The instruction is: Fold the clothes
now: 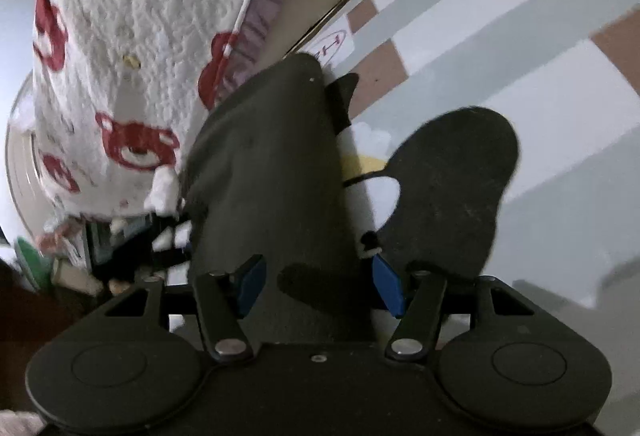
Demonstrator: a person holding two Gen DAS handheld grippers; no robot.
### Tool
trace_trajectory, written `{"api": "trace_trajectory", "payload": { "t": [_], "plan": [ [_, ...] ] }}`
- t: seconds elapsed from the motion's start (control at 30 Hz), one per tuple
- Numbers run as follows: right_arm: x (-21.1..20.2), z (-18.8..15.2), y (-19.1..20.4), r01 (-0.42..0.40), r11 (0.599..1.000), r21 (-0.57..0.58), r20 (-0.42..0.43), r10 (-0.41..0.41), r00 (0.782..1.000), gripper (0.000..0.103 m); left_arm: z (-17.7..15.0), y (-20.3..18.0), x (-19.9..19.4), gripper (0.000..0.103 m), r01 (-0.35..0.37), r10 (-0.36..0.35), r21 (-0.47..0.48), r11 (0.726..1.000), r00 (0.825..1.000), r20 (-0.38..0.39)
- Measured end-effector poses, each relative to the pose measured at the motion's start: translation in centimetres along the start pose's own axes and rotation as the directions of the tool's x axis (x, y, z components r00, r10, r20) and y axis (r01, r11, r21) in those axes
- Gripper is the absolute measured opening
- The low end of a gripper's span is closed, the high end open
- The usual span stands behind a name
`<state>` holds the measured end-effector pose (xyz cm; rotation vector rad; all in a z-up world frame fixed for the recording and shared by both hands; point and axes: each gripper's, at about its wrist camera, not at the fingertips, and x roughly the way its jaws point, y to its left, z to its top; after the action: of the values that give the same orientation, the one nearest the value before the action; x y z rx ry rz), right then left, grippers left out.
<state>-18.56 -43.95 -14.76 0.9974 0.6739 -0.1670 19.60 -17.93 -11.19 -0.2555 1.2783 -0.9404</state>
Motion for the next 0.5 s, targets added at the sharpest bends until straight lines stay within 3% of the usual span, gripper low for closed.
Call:
{"api": "trace_trajectory", "payload": {
  "t": [0.1, 0.2, 0.33, 0.43, 0.5],
  "plan": [
    [0.7, 0.1, -0.2, -0.039, 0.999, -0.01, -0.029, 0.038, 0.999, 0.065, 1.5, 1.0, 1.1, 0.072, 0.046, -0.041, -0.089, 0.995, 0.997, 0.062],
    [2.8, 2.5, -0.2, -0.048, 0.997, -0.052, -0.061, 0.045, 0.997, 0.065, 2.8, 0.2, 1.9, 0.074, 0.04, -0.038, -0.036, 0.999, 0.997, 0.07],
    [4.5, 4.8, -0.4, -0.067, 0.996, -0.055, -0.075, 0.063, 0.995, 0.065, 3.7, 0.1, 2.7, 0.075, 0.065, -0.06, -0.064, 0.996, 0.996, 0.072],
    [5.8, 5.6, -0.9, -0.115, 0.993, -0.008, -0.104, 0.113, 0.988, 0.072, 3.6, 0.2, 2.6, 0.058, 0.092, -0.087, -0.062, 0.994, 0.994, 0.07],
    [7.3, 6.1, -1.2, -0.137, 0.99, 0.016, -0.136, 0.138, 0.981, 0.076, 3.4, 0.2, 2.2, 0.036, 0.095, -0.092, -0.047, 0.994, 0.993, 0.072]
  ]
}}
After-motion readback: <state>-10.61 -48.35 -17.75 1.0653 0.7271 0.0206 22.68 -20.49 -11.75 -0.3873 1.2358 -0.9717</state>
